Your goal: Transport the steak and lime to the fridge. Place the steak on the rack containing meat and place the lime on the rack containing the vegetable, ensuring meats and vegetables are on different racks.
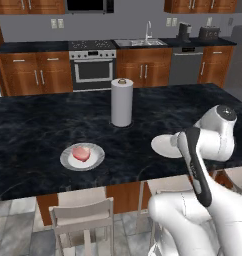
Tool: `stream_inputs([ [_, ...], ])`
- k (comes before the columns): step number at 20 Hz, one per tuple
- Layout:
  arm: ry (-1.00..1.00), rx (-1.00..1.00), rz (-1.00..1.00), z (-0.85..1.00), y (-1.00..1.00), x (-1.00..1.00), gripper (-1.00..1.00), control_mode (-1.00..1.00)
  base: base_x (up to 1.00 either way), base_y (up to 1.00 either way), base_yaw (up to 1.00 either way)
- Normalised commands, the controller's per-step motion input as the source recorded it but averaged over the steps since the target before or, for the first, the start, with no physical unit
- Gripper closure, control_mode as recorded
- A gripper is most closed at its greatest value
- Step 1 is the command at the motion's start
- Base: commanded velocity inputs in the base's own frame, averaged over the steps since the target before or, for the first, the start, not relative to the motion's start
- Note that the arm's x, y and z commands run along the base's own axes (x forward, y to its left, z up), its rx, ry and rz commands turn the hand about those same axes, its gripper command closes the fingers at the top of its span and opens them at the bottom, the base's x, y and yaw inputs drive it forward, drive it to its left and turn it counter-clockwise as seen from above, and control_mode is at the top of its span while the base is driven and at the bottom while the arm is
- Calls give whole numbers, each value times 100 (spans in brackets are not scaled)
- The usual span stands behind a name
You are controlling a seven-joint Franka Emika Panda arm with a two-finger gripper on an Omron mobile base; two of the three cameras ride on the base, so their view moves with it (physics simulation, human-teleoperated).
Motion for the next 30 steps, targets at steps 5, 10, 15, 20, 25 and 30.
stream_inputs([
  [5,-24,0,0,73,0,-59,100,-100,0,0,0],
  [10,-3,0,0,77,0,-42,100,-100,0,0,0],
  [15,0,0,0,52,1,-22,100,-100,0,0,0],
  [20,0,0,0,14,16,-25,100,-100,0,0,0],
  [25,-2,0,0,11,15,-47,100,-100,0,0,0],
  [30,-2,0,0,1,28,-55,100,-100,0,0,0],
])
